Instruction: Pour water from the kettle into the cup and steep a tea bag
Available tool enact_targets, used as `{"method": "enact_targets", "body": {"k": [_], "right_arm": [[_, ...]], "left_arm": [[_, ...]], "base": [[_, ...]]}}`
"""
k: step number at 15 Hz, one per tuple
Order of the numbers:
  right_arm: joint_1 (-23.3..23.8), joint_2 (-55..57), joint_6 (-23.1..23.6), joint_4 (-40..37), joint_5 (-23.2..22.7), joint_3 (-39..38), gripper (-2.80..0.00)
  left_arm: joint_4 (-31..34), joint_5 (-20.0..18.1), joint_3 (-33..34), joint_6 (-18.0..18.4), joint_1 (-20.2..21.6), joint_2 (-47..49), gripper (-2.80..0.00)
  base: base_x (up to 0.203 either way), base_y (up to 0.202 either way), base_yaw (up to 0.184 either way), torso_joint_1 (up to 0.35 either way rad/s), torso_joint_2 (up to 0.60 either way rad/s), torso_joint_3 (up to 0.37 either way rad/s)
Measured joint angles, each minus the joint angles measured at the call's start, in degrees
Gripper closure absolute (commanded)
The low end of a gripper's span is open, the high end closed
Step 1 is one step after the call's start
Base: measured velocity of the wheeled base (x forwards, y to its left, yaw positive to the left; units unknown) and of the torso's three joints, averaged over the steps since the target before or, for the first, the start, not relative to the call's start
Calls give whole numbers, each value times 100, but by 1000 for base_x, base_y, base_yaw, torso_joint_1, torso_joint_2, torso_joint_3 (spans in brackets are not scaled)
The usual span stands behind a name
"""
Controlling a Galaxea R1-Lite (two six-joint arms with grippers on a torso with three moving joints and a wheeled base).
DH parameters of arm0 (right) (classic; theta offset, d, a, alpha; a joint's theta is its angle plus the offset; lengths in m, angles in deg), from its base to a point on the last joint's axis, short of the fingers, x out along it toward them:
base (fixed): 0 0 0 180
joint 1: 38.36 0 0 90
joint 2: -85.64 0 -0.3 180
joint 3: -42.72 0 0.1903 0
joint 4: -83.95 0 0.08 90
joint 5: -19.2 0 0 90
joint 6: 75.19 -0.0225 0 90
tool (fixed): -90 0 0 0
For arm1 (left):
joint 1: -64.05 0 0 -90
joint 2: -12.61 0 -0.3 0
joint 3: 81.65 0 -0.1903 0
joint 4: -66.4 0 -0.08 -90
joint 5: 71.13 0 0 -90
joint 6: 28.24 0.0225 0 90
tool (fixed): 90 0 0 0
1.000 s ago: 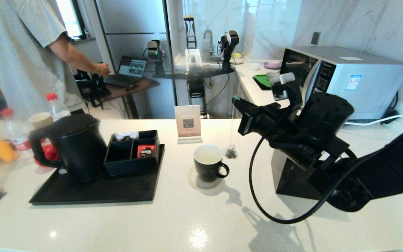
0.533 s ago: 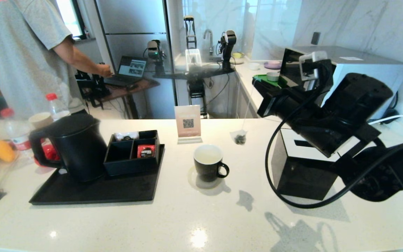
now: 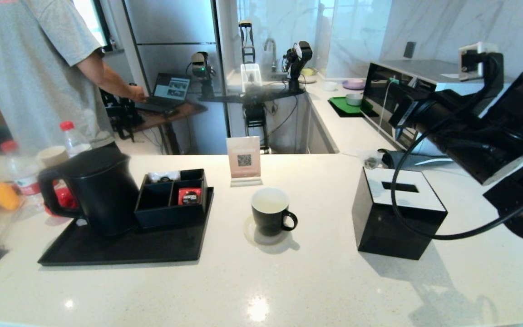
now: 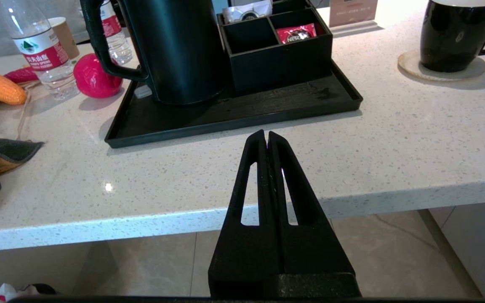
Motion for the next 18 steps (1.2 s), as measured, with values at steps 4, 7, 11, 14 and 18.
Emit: {"method": "enact_targets", "body": {"k": [4,7,11,14,18], "right_arm": [[554,-184,-223,71,-9,-458,0],[770,-239,-230,188,-6,-837,0],[862,-242,-240,493,-26,-1287,0],[865,-234,-279,490,-28,-1319,0],[865,-236,-323,441,-38,-1217,0]], "left_arm": [[0,0,0,2,0,0,0],[0,0,0,5,0,0,0],[0,0,0,2,0,0,0],[0,-1,0,2,0,0,0],[2,-1,0,2,0,0,0]], "base": [[0,0,0,0,0,0],[0,0,0,0,0,0],[0,0,0,0,0,0],[0,0,0,0,0,0],[0,0,0,0,0,0]]}}
